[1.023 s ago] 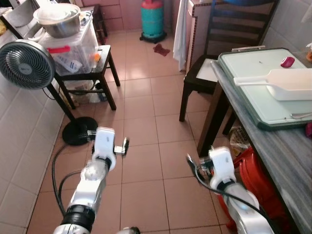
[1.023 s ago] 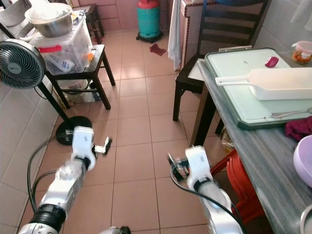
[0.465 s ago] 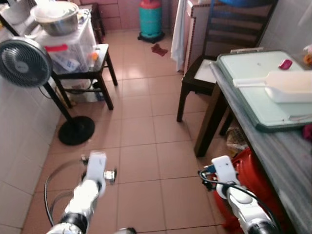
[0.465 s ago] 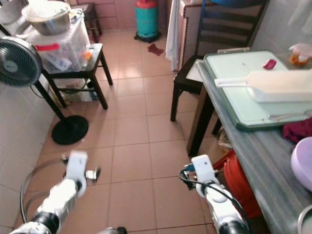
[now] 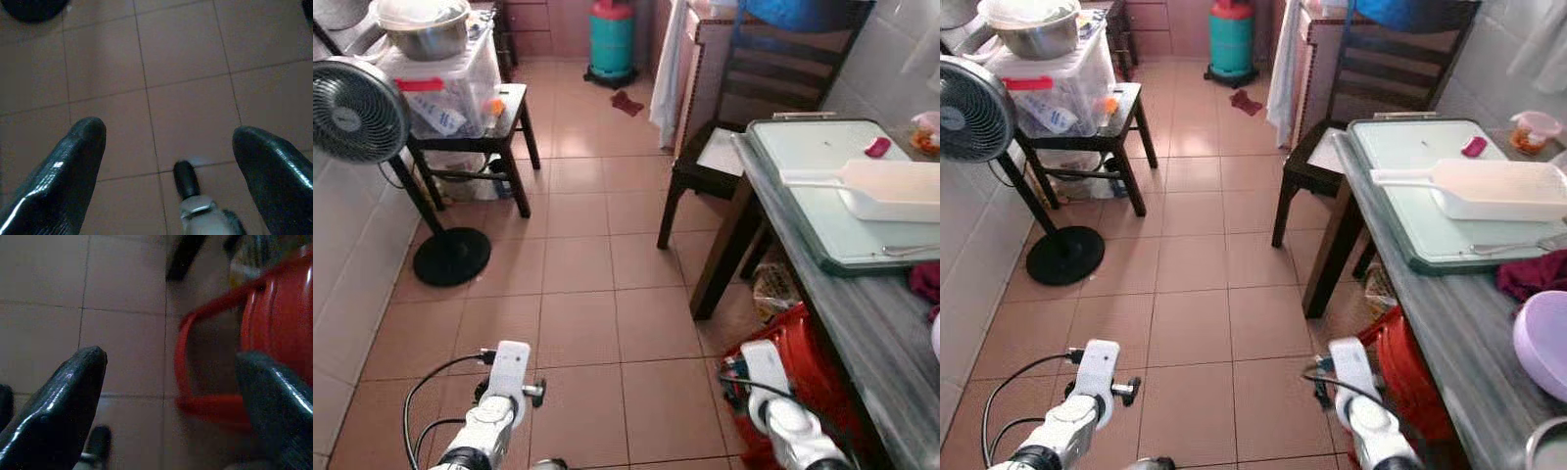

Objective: Setting the table

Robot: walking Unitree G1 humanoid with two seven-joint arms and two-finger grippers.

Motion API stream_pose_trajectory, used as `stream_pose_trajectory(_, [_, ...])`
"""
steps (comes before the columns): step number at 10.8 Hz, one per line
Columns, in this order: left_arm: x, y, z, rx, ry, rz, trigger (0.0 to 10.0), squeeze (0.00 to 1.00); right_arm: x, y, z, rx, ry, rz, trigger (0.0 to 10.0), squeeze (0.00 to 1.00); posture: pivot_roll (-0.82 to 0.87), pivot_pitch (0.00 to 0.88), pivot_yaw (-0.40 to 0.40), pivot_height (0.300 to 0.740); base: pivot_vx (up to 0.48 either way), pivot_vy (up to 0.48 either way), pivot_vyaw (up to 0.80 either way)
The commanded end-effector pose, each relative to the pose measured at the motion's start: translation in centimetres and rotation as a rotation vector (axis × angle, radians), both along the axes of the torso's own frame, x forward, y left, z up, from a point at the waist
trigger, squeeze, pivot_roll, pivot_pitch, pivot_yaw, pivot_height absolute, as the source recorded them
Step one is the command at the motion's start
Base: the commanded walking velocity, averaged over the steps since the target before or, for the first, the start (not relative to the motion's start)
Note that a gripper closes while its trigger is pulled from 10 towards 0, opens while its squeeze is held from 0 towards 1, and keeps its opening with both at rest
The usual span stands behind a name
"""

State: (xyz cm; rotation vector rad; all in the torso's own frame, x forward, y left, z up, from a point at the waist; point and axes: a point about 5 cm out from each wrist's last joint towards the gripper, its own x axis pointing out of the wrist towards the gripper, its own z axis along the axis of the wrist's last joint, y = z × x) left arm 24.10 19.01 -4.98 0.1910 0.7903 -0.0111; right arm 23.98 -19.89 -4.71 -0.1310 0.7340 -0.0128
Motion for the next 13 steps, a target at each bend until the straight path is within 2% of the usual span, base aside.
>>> stream_pose_trajectory(1, [-1.2,0.2,-0.9,0.022,0.058,-0.012,10.0,0.00,-1.1,-0.6,-0.8,0.072,0.042,-0.134,10.0,0.00,-0.10,0.091,-0.049,0.740,0.000,0.000,0.00])
stream_pose_trajectory(2, [-1.9,0.2,-1.3,0.016,0.082,-0.001,10.0,0.00,-1.6,-0.9,-1.0,0.110,0.058,-0.193,10.0,0.00,-0.11,0.095,-0.029,0.740,0.000,0.000,0.00])
stream_pose_trajectory(3, [-2.9,0.2,-1.9,0.013,0.119,0.011,10.0,0.00,-2.0,-1.0,-1.3,0.074,0.077,-0.132,10.0,0.00,-0.12,0.091,-0.024,0.740,0.000,0.000,0.00])
stream_pose_trajectory(6, [-4.4,0.6,-2.7,0.035,0.168,0.008,10.0,0.00,-3.8,-1.2,-2.3,0.082,0.141,-0.134,10.0,0.00,-0.11,0.076,-0.023,0.740,0.000,0.000,0.00])
stream_pose_trajectory(9, [-4.9,1.4,-2.8,0.038,0.182,0.007,10.0,0.00,-3.9,-0.9,-2.4,0.072,0.147,-0.107,10.0,0.00,-0.12,0.084,-0.012,0.740,0.000,0.000,0.00])
stream_pose_trajectory(13, [-4.8,1.5,-2.7,0.052,0.184,-0.018,10.0,0.00,-4.2,-0.6,-2.6,0.063,0.154,-0.106,10.0,0.00,-0.12,0.090,-0.002,0.740,0.000,0.267,0.00])
